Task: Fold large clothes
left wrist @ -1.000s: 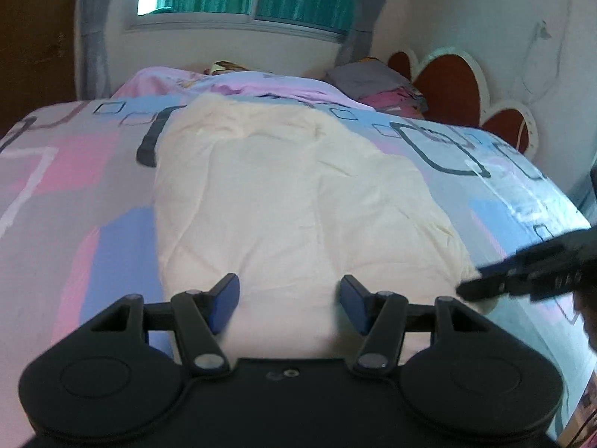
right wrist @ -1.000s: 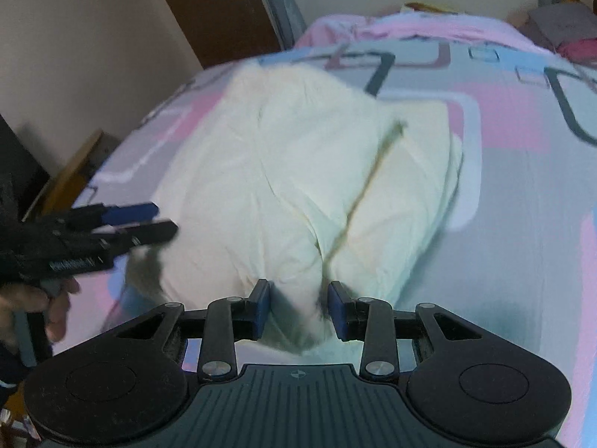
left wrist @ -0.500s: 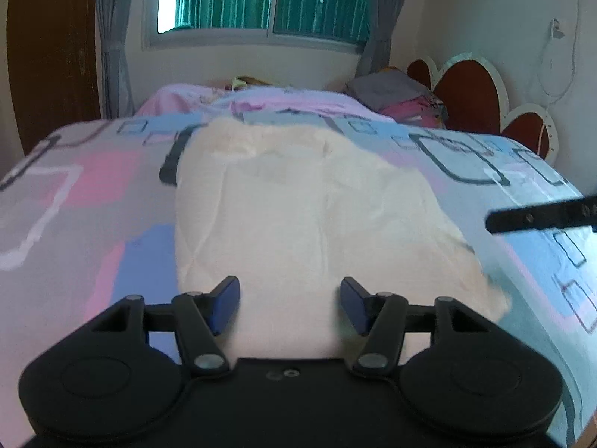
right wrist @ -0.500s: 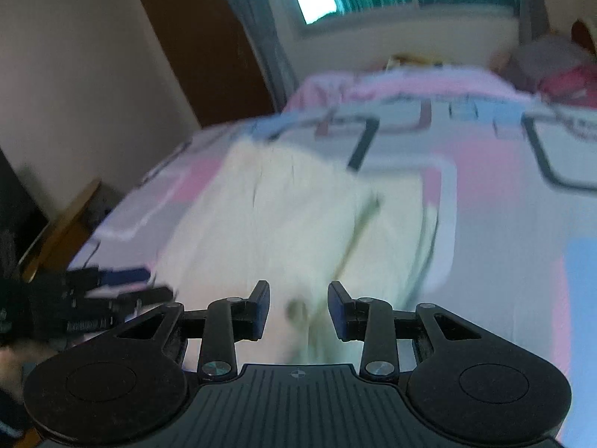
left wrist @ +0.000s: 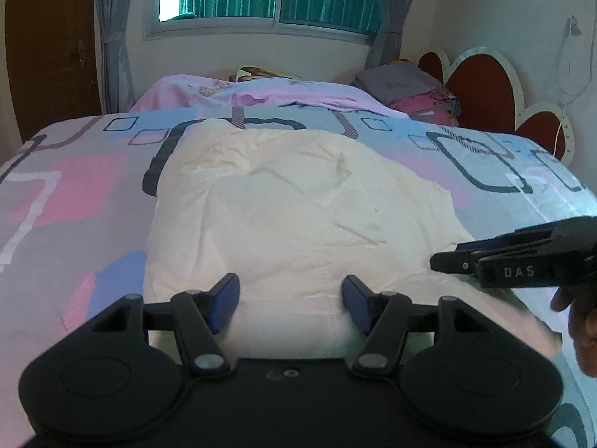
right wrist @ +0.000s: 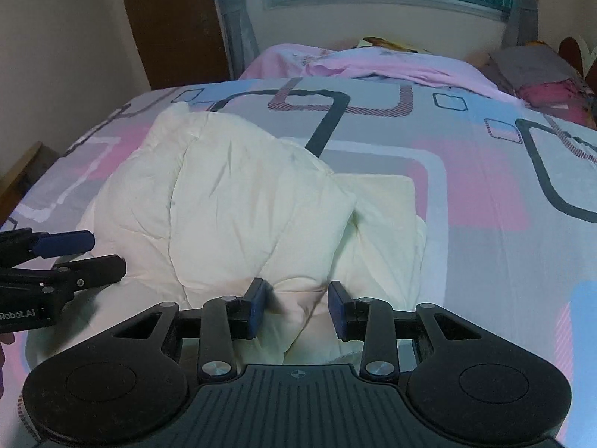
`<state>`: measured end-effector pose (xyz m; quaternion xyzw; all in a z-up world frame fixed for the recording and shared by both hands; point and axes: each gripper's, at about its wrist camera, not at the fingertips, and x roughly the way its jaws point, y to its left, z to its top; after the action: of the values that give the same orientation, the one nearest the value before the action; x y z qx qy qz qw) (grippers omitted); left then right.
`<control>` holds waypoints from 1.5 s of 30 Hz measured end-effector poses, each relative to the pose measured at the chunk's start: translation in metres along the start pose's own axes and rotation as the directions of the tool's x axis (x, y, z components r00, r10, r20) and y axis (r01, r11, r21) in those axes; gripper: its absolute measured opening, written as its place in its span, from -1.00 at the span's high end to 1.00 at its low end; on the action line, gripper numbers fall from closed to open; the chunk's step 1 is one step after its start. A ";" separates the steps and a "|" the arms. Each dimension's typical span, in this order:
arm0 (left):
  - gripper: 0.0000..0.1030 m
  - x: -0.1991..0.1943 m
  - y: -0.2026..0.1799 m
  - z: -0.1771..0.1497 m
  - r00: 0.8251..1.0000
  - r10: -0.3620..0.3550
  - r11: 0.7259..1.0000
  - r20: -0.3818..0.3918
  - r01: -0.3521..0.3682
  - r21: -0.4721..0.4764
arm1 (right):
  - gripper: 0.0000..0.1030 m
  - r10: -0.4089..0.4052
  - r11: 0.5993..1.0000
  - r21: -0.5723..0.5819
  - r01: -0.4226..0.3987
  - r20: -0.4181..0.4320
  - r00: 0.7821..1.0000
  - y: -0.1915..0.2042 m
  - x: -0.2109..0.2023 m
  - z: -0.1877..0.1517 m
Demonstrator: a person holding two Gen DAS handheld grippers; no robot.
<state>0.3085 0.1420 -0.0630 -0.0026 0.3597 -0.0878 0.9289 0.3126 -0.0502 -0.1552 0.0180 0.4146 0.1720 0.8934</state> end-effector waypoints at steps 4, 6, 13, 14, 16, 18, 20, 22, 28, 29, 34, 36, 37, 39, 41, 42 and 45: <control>-0.16 -0.027 -0.005 -0.006 1.000 0.015 1.000 0.020 -0.016 0.012 | 0.31 0.037 0.998 0.051 -0.040 0.060 0.998 -0.011 -0.041 -0.008; -0.16 -0.035 -0.011 -0.019 0.999 0.039 0.999 0.007 -0.039 0.029 | 0.31 0.070 0.996 0.049 -0.073 0.059 0.996 -0.012 -0.060 -0.021; -0.15 -0.078 -0.021 -0.057 0.995 0.096 0.993 0.042 -0.092 -0.073 | 0.31 0.051 0.999 0.005 -0.051 0.012 0.999 -0.007 -0.090 -0.074; -0.16 -0.087 -0.024 -0.062 0.993 0.101 0.993 0.056 -0.097 -0.070 | 0.31 0.059 0.998 0.009 -0.059 0.043 0.997 -0.008 -0.104 -0.079; -0.16 -0.106 -0.033 -0.072 0.991 0.119 0.992 0.066 -0.116 -0.053 | 0.31 0.060 0.998 0.000 -0.061 0.079 0.995 -0.007 -0.130 -0.089; -0.21 -0.128 -0.042 -0.081 0.987 0.133 0.990 0.086 -0.129 -0.050 | 0.30 0.071 0.997 0.004 -0.072 0.104 0.992 -0.002 -0.156 -0.102; -0.25 -0.155 -0.053 -0.091 0.985 0.136 0.989 0.103 -0.130 -0.067 | 0.30 0.084 0.996 0.009 -0.086 0.129 0.988 0.000 -0.180 -0.113; -0.53 -0.180 -0.066 -0.098 0.982 0.149 0.987 0.117 -0.140 -0.081 | 0.30 0.084 0.996 0.011 -0.087 0.158 0.984 0.005 -0.208 -0.121; -1.00 -0.255 -0.108 -0.122 0.912 0.241 0.967 0.333 -0.198 -0.158 | -1.00 -0.042 0.999 0.007 0.042 0.266 0.963 0.022 -0.266 -0.150; -1.00 -0.260 -0.113 -0.122 0.913 0.243 0.967 0.328 -0.202 -0.156 | -1.00 -0.041 0.999 0.000 0.042 0.260 0.965 0.024 -0.270 -0.153; -1.00 -0.271 -0.133 -0.127 0.939 0.228 0.972 0.256 -0.205 -0.114 | -1.00 -0.062 0.998 0.004 0.063 0.270 0.961 0.033 -0.288 -0.165; -1.00 -0.274 -0.137 -0.131 0.946 0.221 0.974 0.237 -0.201 -0.104 | -1.00 -0.078 0.997 0.002 0.080 0.256 0.964 0.038 -0.292 -0.169; -1.00 -0.277 -0.139 -0.134 0.948 0.221 0.974 0.229 -0.200 -0.109 | -1.00 -0.079 0.997 0.000 0.082 0.256 0.963 0.040 -0.295 -0.173; -1.00 -0.280 -0.141 -0.137 0.955 0.200 0.977 0.219 -0.178 -0.117 | -1.00 -0.077 0.997 -0.006 0.081 0.253 0.964 0.046 -0.300 -0.182; -1.00 -0.283 -0.142 -0.145 0.962 0.181 0.980 0.204 -0.160 -0.118 | -1.00 -0.081 0.996 -0.009 0.086 0.250 0.965 0.049 -0.311 -0.193; -1.00 -0.284 -0.143 -0.147 0.963 0.177 0.981 0.201 -0.156 -0.115 | -1.00 -0.079 0.996 -0.013 0.085 0.251 0.965 0.052 -0.313 -0.196; -1.00 -0.289 -0.145 -0.150 0.961 0.192 0.979 0.201 -0.174 -0.102 | -1.00 -0.077 0.996 -0.019 0.085 0.252 0.965 0.058 -0.316 -0.199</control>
<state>-0.0243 0.0557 0.0287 -0.0174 0.2618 0.0143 0.9649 -0.0414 -0.1198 -0.0436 0.0094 0.2959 0.1379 0.9452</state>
